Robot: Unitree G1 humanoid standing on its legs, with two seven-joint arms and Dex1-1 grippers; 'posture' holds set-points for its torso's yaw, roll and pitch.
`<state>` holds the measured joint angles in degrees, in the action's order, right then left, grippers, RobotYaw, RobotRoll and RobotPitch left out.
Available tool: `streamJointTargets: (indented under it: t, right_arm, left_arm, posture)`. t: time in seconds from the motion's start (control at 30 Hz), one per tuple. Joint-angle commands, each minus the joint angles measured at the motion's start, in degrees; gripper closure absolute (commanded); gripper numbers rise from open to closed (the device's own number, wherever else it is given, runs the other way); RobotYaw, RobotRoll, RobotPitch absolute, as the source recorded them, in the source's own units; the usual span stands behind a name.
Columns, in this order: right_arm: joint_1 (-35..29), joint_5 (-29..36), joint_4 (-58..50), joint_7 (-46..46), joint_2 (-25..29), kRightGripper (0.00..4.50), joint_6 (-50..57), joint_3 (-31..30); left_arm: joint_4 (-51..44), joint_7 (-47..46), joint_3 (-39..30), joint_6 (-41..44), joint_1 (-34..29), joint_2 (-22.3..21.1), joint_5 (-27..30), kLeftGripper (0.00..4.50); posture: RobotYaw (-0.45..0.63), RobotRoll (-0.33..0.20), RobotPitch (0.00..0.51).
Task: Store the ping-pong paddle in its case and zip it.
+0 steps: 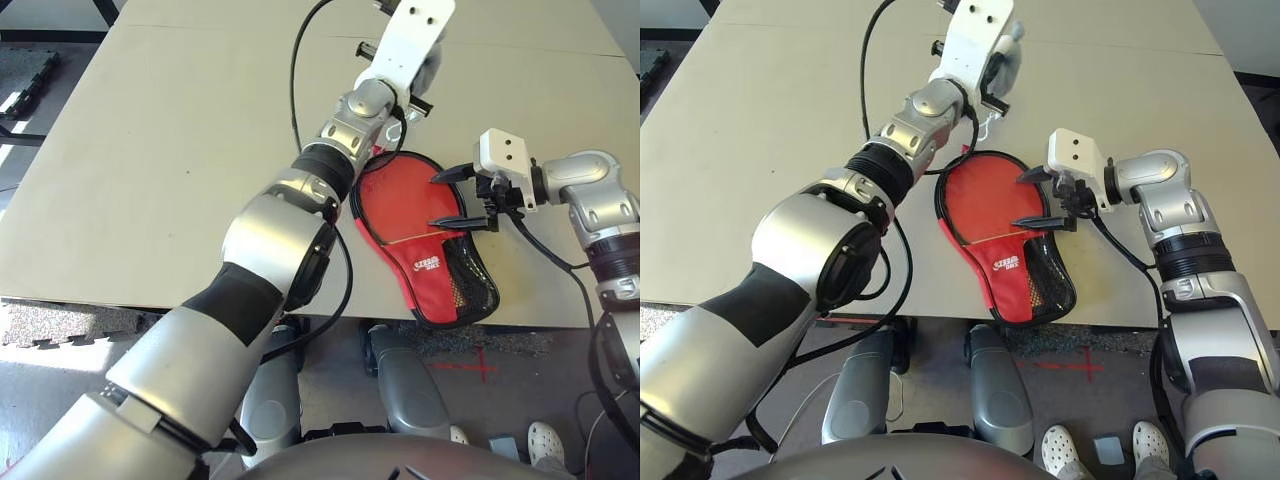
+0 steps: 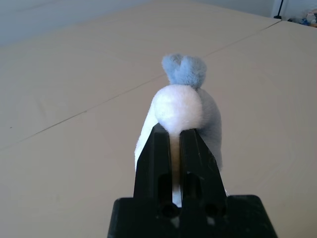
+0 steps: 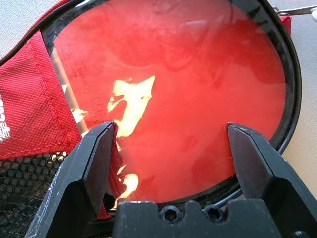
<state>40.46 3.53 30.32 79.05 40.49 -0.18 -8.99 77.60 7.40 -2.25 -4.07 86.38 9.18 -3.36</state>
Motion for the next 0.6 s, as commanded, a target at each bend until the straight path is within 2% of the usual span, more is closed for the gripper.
streamJointTargets:
  t: [0.03, 0.17, 0.3, 0.53, 0.6]
  right_arm:
    - [-6.7, -5.0, 3.2, -0.9, -1.5, 0.0, 2.2, -6.1]
    - [-7.3, -5.2, 2.8, -1.2, -1.6, 0.0, 2.3, -5.7]
    - [-7.8, -5.1, 2.5, -1.6, -1.8, 0.0, 2.5, -5.6]
    - [-7.7, -5.3, 3.6, -2.2, -2.2, 0.0, 1.7, -6.0]
    - [-7.4, -5.5, 4.1, -2.3, -2.5, 0.0, 1.6, -6.1]
  left_arm:
    - [-0.9, 2.7, 0.4, -2.4, 2.0, 6.0, -0.6, 4.49]
    - [-1.2, 7.2, 0.7, -2.3, 1.1, 9.1, 0.1, 4.49]
    - [-1.6, 10.9, -0.5, -1.7, 1.2, 9.7, 1.8, 3.25]
    - [-2.1, 12.7, -2.8, -1.7, 4.7, 6.2, 4.1, 0.53]
    - [-2.0, 13.0, -3.4, -1.7, 5.7, 4.8, 4.5, 0.04]
  posture:
    - [-0.13, 0.0, 0.305]
    - [-0.13, 0.0, 0.305]
    - [-0.13, 0.0, 0.309]
    - [-0.11, 0.0, 0.31]
    - [-0.1, 0.0, 0.309]
